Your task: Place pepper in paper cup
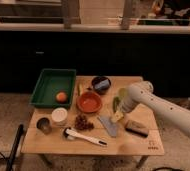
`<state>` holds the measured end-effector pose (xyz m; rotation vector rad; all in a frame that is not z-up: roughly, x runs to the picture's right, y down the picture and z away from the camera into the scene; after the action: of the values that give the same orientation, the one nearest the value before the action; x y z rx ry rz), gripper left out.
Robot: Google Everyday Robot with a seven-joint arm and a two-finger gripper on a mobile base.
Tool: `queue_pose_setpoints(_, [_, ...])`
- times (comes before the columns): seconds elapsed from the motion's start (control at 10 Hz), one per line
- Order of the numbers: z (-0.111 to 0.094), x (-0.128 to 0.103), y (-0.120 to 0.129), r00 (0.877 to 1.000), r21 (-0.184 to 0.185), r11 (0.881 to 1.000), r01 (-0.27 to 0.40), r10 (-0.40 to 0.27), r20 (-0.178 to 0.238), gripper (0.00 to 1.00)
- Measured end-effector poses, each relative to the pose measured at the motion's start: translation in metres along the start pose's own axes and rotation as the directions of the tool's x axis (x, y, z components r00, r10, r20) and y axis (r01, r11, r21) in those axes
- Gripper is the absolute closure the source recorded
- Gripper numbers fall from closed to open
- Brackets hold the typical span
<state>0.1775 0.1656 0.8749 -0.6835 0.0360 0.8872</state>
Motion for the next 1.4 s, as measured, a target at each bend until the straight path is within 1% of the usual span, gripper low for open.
queue_pose_setpoints(0.1, [0.001, -0.007, 0.003, 1.0, 0.012, 1.0, -0.016, 0.016, 0.017, 0.2])
queue_pose_setpoints(0.3, [0.0, -0.011, 0.003, 0.998, 0.026, 0.998, -0.055, 0.054, 0.04, 0.2])
queue_pose_setpoints(0.5, [-0.002, -0.015, -0.002, 0.992, 0.037, 0.993, -0.112, 0.11, 0.063, 0.2])
queue_pose_setpoints(0.8, [0.0, -0.019, -0.012, 0.974, 0.04, 0.977, -0.209, 0.204, 0.094, 0.2])
queue_pose_setpoints(0.9, [0.001, -0.02, -0.014, 0.969, 0.04, 0.972, -0.23, 0.226, 0.102, 0.2])
queue_pose_setpoints(1.1, [0.009, -0.028, -0.016, 0.96, 0.042, 0.964, -0.261, 0.255, 0.115, 0.2])
queue_pose_setpoints(1.4, [0.016, -0.039, -0.012, 0.954, 0.052, 0.959, -0.279, 0.271, 0.13, 0.2])
